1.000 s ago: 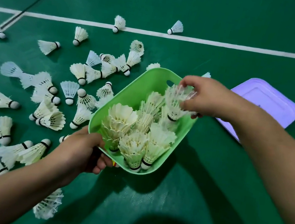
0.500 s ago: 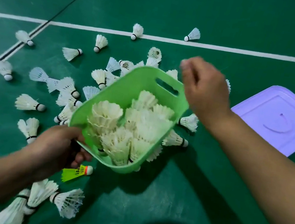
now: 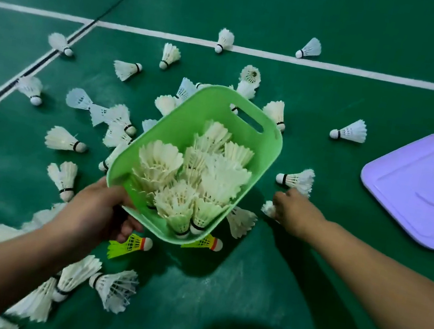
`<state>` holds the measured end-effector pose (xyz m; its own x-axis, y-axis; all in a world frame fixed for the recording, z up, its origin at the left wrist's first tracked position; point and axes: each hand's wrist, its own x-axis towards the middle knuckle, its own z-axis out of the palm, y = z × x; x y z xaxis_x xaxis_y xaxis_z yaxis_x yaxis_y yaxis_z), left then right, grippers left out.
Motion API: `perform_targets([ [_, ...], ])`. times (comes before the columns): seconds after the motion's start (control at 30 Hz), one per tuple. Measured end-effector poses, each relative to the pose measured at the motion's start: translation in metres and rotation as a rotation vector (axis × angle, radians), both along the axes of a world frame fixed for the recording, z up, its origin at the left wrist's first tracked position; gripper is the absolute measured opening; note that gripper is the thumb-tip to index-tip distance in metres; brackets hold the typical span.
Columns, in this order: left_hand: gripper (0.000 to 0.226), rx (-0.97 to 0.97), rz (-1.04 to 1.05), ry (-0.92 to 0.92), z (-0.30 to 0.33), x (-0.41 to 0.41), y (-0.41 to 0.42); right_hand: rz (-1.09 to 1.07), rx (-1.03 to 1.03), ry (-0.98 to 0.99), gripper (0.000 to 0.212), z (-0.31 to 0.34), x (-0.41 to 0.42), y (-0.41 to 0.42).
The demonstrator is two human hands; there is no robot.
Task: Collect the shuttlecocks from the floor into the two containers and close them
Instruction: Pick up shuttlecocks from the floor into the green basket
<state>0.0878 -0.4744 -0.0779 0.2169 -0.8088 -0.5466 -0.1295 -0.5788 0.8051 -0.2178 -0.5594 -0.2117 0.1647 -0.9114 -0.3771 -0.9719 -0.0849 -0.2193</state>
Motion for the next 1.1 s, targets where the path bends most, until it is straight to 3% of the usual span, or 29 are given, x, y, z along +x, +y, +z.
perform_targets([
  [0.07, 0.010, -0.004, -0.025, -0.006, -0.001, -0.003, 0.007, -0.250, -0.119, -0.207, 0.024, 0.014, -0.015, -0.012],
  [0.13, 0.013, -0.003, -0.032, -0.005, 0.000, -0.006, 0.011, -0.477, -0.479, -0.399, 0.026, 0.052, -0.030, -0.016],
  [0.2, 0.014, 0.000, -0.039, 0.005, 0.002, -0.008, 0.014, -0.482, -0.839, -0.538, 0.027, 0.101, -0.036, -0.010],
  [0.27, 0.013, 0.005, -0.041, 0.014, 0.004, -0.010, 0.015, -0.374, -0.978, -0.628, 0.030, 0.137, -0.029, 0.002],
  [0.37, 0.011, 0.003, -0.042, 0.029, 0.006, -0.015, 0.015, -0.163, -0.865, -0.666, 0.025, 0.158, 0.006, 0.023],
  [0.57, 0.013, -0.001, -0.079, 0.039, 0.010, -0.024, 0.015, 0.143, -0.259, -0.340, 0.027, 0.141, 0.045, 0.027],
  [0.67, 0.015, 0.001, -0.096, 0.025, 0.010, -0.021, 0.018, 0.257, -0.271, -0.210, 0.041, 0.138, 0.048, 0.022],
  [0.73, 0.013, 0.013, -0.079, 0.023, 0.009, -0.018, 0.019, 0.163, -0.460, -0.302, 0.045, 0.134, 0.043, 0.018],
  [0.87, 0.011, 0.001, -0.051, 0.013, 0.006, -0.012, 0.013, -0.293, -0.783, -0.576, 0.037, 0.101, 0.010, -0.011],
  [0.93, 0.011, -0.009, -0.032, 0.005, 0.005, -0.008, 0.011, -0.533, -0.582, -0.498, 0.034, 0.070, -0.011, -0.031],
  [1.03, 0.011, -0.014, -0.002, -0.007, 0.004, -0.004, 0.009, -0.694, -0.049, -0.484, 0.032, 0.028, -0.020, -0.036],
  [1.1, 0.011, -0.017, 0.007, -0.010, 0.005, -0.003, 0.009, -0.677, 0.025, -0.552, 0.030, 0.012, -0.018, -0.031],
])
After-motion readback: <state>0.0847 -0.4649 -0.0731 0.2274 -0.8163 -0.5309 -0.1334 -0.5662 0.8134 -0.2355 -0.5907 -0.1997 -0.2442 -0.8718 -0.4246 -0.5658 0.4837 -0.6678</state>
